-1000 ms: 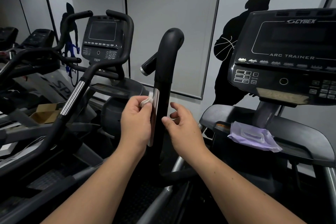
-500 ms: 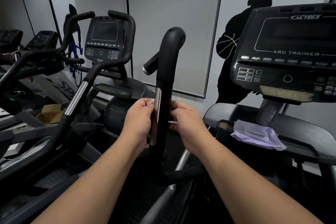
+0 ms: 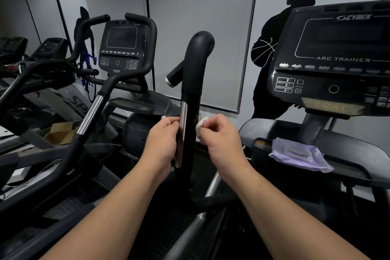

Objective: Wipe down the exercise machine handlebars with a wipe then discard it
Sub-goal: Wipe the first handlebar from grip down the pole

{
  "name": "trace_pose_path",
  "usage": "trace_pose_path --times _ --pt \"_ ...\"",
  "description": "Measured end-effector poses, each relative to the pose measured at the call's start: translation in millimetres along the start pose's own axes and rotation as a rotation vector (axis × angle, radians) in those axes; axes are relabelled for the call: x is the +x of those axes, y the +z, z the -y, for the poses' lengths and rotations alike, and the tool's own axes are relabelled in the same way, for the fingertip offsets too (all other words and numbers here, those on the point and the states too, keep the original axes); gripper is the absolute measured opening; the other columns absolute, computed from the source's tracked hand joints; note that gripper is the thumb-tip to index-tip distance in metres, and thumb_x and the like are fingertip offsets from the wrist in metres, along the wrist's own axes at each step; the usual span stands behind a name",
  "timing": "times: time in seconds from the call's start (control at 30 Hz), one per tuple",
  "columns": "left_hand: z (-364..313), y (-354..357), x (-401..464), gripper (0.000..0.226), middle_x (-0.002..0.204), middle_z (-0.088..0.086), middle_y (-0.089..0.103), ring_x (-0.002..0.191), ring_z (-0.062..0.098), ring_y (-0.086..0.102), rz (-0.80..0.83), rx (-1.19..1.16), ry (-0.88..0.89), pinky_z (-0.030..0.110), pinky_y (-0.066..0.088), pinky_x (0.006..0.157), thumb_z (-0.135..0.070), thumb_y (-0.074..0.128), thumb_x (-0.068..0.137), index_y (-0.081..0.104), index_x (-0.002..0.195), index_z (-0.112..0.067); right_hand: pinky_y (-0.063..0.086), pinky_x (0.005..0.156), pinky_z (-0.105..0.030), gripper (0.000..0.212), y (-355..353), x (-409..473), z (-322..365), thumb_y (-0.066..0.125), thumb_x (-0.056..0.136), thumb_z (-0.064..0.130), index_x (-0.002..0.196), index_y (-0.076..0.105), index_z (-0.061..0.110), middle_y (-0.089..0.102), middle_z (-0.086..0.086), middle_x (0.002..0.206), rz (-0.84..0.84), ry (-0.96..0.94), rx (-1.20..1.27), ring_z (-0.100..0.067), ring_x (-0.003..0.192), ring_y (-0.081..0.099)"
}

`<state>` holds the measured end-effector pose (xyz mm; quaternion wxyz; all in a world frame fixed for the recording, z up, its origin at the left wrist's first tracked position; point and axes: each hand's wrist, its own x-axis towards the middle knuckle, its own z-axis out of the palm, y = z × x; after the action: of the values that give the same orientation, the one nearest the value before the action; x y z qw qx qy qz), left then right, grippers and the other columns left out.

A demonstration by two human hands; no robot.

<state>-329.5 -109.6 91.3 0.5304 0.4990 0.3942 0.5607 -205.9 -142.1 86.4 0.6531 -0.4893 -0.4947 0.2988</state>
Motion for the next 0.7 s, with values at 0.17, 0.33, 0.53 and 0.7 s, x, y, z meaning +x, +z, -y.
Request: trace_pose_path --times 0.17,0.33,0.53,0.7 --pt "0.4 -1.6 -4.6 0.025 0.094 0.016 0.077 0.078 0.022 0.069 0.022 -0.025 0.014 0.032 0.056 0.066 -0.012 0.048 0.102 0.074 0.105 -0.012 0.051 0.070 -0.033 0.015 5.5 -12.7 -7.2 0.064 0.093 0.009 0.093 0.062 0.023 0.062 0.003 0.076 0.008 -0.004 -0.082 -0.009 0.068 0.058" --pt "8.9 -5.5 -9.6 0.018 0.090 0.007 0.075 0.078 0.017 0.067 0.055 0.028 0.130 0.040 0.053 0.074 -0.020 0.054 0.103 0.071 0.110 -0.020 0.047 0.058 -0.018 0.012 0.7 -18.5 -6.3 0.067 0.091 0.009 0.082 0.065 0.016 0.063 0.007 0.069 0.017 -0.036 -0.146 -0.001 0.058 0.055" --pt "13.5 -7.0 -14.2 0.021 0.093 0.004 0.074 0.083 0.017 0.068 0.086 0.017 0.157 0.040 0.056 0.080 -0.014 0.059 0.100 0.068 0.114 -0.026 0.047 0.067 -0.015 0.018 9.0 -31.7 -13.7 0.066 0.091 0.009 0.078 0.064 0.020 0.064 0.009 0.081 0.047 -0.092 -0.183 0.000 0.070 0.059" --pt "12.1 -7.9 -14.8 0.022 0.095 -0.002 0.075 0.089 0.013 0.070 0.095 0.022 0.146 0.030 0.057 0.079 -0.010 0.059 0.100 0.067 0.116 -0.022 0.042 0.078 -0.006 0.016 10.4 -38.2 -18.2 0.067 0.092 0.009 0.081 0.062 0.021 0.047 0.012 0.101 0.024 -0.205 -0.346 0.003 0.091 0.055"
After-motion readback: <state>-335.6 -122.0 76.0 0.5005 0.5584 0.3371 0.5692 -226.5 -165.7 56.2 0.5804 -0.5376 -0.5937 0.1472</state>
